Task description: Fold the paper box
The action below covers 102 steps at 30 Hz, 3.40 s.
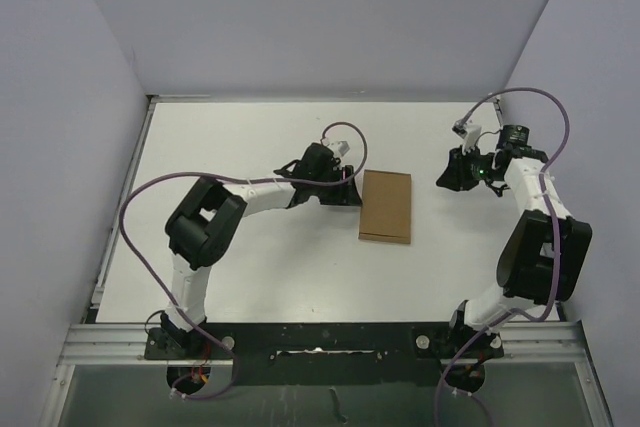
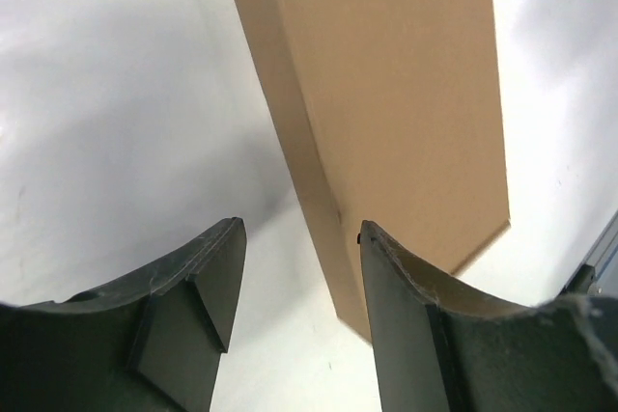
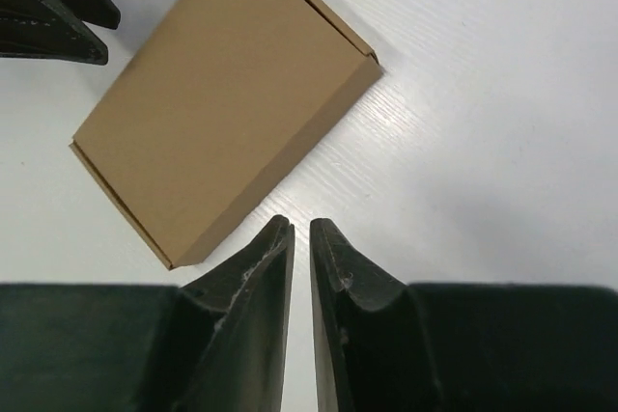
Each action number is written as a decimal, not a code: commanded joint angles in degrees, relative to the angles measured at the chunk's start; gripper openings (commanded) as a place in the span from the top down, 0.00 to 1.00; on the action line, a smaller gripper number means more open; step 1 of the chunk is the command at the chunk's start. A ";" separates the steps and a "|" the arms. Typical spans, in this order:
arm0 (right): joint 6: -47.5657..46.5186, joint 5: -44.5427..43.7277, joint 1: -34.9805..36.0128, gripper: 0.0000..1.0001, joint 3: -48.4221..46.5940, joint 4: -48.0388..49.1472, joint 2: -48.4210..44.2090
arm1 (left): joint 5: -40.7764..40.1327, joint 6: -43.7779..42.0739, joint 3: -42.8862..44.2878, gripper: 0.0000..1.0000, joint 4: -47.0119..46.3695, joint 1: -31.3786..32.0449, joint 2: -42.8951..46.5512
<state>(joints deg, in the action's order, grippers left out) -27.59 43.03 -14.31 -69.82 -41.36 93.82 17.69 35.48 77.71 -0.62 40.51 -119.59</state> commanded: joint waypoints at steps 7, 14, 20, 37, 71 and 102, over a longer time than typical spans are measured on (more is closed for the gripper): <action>-8.23 12.90 -1.56 0.79 7.97 4.50 -13.92 | -6.91 -2.77 -16.66 0.53 -7.64 1.10 22.41; -13.01 17.54 -1.54 0.63 11.98 6.13 -23.22 | -10.39 -5.17 -26.76 0.54 -8.74 1.59 35.77; -14.68 16.94 -1.56 0.33 9.69 3.65 -30.79 | -8.95 -8.86 -34.08 0.20 -15.07 0.75 49.09; 22.39 11.06 -1.70 0.02 -8.15 5.58 -32.54 | -13.43 -11.79 -17.81 0.02 13.66 -1.92 70.33; 32.79 4.07 -1.99 0.02 -25.43 -2.35 -37.68 | -13.04 -11.55 -1.64 0.02 24.78 -1.89 68.17; 35.38 3.59 -2.57 0.02 -26.64 -1.44 -37.62 | -14.75 -12.72 -0.67 0.02 27.78 -1.99 68.35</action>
<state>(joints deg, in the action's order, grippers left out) 6.72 47.11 -16.53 -94.00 -45.45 56.36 3.44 23.46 74.19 28.29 38.87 -51.81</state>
